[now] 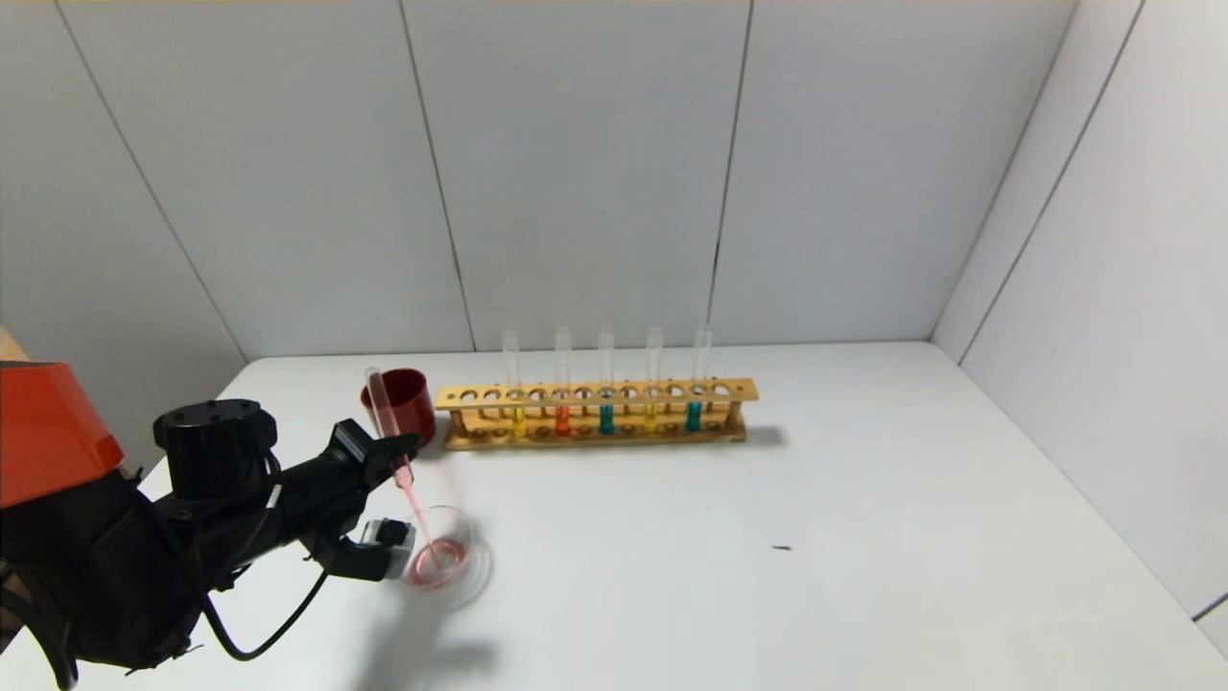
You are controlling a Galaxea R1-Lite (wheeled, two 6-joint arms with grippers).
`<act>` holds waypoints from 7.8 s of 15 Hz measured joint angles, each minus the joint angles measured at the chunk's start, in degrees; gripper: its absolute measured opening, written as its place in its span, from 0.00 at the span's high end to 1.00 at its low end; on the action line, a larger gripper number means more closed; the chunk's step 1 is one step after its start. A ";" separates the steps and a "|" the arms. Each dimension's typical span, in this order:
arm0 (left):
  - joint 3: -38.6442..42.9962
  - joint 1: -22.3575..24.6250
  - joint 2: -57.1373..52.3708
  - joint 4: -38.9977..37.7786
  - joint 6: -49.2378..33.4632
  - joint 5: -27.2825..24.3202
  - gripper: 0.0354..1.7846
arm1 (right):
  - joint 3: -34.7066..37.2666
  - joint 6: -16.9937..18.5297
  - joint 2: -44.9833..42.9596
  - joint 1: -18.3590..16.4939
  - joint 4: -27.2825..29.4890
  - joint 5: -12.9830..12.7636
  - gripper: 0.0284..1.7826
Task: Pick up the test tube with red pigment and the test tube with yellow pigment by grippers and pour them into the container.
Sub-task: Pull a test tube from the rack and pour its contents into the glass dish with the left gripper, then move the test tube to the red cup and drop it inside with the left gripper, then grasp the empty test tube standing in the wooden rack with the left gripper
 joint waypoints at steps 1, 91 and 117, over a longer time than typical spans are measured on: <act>0.00 -0.02 0.04 -0.04 0.22 0.00 0.82 | 0.00 0.00 0.00 0.00 0.00 0.00 0.02; -31.56 -6.47 9.52 14.36 -108.62 37.47 0.72 | 0.00 -0.02 0.00 0.00 0.00 0.02 0.02; -28.48 -24.98 -21.58 50.20 -112.21 36.40 0.02 | 0.00 0.00 0.00 0.00 0.00 0.02 0.02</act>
